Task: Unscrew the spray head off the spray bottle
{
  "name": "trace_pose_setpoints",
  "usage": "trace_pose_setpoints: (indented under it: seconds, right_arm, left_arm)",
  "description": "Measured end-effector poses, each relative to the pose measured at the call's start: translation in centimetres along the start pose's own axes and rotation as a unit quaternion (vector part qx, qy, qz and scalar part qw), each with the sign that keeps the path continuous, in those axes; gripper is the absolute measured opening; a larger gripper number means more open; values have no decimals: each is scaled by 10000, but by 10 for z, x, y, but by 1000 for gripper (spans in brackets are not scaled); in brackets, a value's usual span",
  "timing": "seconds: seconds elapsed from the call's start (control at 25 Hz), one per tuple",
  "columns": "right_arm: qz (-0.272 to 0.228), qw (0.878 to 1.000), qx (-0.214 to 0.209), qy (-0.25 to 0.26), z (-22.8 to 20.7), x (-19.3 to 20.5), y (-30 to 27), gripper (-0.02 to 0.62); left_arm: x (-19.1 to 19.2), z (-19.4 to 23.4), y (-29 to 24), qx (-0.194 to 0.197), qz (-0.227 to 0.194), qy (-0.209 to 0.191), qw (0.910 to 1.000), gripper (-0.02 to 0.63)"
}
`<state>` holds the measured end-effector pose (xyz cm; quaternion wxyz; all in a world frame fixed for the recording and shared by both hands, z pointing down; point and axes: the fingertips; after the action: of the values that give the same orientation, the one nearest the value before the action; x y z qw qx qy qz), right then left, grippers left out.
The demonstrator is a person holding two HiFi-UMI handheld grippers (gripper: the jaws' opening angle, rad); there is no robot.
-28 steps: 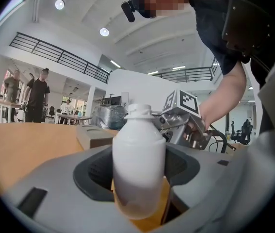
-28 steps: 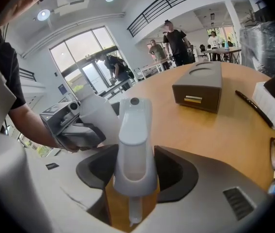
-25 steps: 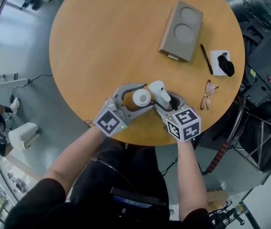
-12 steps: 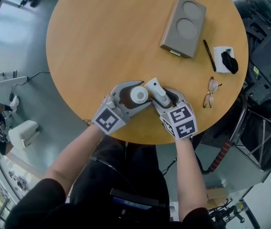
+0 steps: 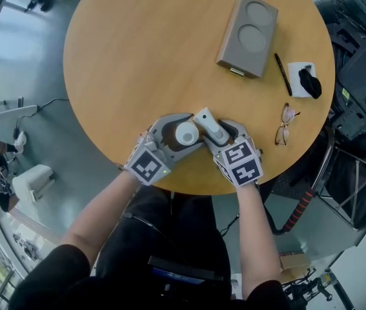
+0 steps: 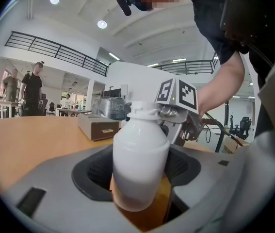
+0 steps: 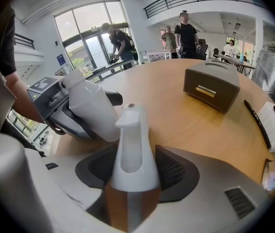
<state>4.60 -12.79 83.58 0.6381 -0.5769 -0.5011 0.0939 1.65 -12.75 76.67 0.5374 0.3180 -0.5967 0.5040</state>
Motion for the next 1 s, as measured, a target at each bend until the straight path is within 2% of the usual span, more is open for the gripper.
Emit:
trace_pose_setpoints:
  seconds: [0.28, 0.6, 0.84, 1.0]
  right_arm:
    - [8, 9999, -19, 148, 6, -1, 5, 319]
    - [-66, 9997, 32, 253, 14, -12, 48, 347]
    - [-417, 9978, 53, 522, 34, -45, 98, 347]
    - [-957, 9917, 75, 856, 59, -80, 141, 342]
  left_arm:
    - [-15, -7, 4, 110, 9, -141, 9998, 337]
    - [-49, -8, 25, -45, 12, -114, 9999, 365]
    - [-94, -6, 55, -318, 150, -149, 9993, 365]
    - [-139, -15, 80, -299, -50, 67, 9995, 344]
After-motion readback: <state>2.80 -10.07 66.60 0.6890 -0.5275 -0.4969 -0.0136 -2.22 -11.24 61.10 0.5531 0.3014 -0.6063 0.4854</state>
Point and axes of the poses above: the fingertips, and each gripper's own axes: y backward along the fingers, z to its left, x out of its underside, and after that the axes turned 4 degrees about x, right-handed
